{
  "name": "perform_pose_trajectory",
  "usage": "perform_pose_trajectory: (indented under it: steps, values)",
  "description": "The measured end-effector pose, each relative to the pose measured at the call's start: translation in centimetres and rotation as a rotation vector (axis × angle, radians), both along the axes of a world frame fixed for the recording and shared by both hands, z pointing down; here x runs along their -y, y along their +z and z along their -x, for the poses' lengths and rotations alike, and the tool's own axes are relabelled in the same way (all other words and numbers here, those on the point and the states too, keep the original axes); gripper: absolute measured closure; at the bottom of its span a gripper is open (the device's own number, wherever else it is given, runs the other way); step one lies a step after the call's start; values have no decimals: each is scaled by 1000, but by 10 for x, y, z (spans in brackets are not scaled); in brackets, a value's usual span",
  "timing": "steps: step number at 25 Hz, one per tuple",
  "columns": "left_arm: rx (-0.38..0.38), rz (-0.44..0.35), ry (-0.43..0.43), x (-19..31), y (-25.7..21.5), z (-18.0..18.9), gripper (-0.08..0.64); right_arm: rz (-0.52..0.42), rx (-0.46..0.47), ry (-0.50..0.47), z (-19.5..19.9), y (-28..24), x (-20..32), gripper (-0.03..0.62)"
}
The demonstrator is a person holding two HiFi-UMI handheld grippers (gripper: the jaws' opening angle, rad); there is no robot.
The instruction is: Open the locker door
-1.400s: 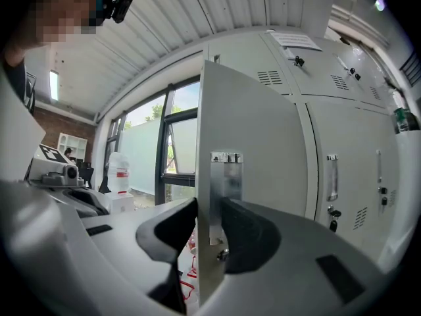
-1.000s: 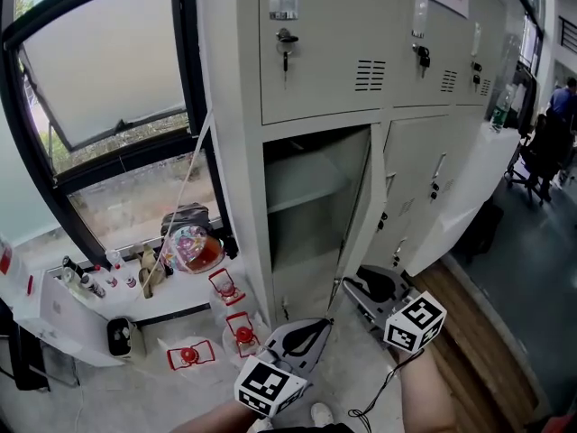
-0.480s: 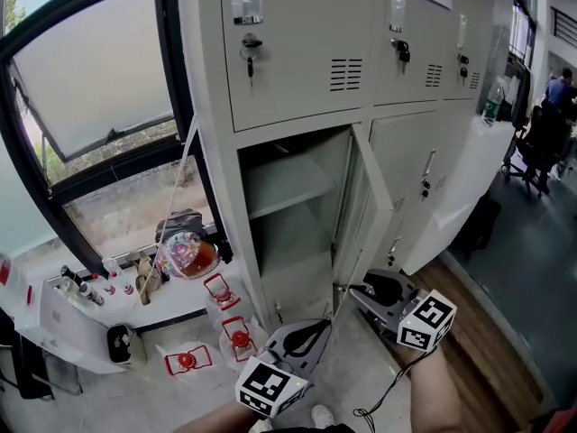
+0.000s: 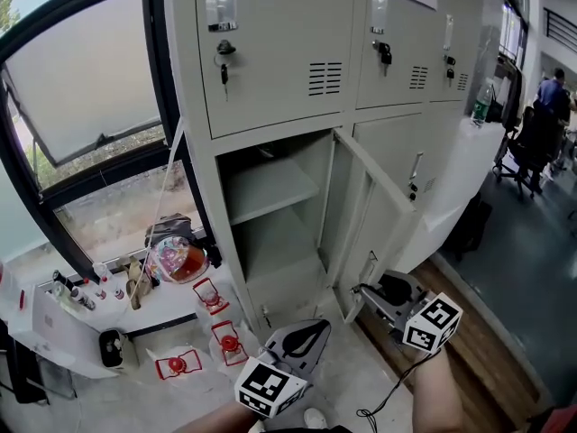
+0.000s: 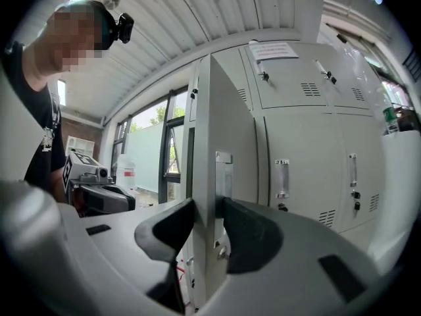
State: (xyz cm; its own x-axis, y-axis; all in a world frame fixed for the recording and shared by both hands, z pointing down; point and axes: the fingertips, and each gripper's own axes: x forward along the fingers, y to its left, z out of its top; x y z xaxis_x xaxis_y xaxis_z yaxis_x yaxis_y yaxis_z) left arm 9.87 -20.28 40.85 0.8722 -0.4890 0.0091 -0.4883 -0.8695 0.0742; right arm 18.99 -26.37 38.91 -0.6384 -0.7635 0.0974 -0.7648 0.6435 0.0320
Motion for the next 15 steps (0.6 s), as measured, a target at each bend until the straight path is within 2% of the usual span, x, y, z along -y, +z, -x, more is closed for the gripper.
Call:
perform_pose_trajectory:
  steps: [5,15]
  values:
    - [-2,-2,9,2,0,-11,543,-5,-13,28,-14,-1,0,397]
    - [4,1,29,5,2,-27,543,-21,4,201,-66,-1,7,434]
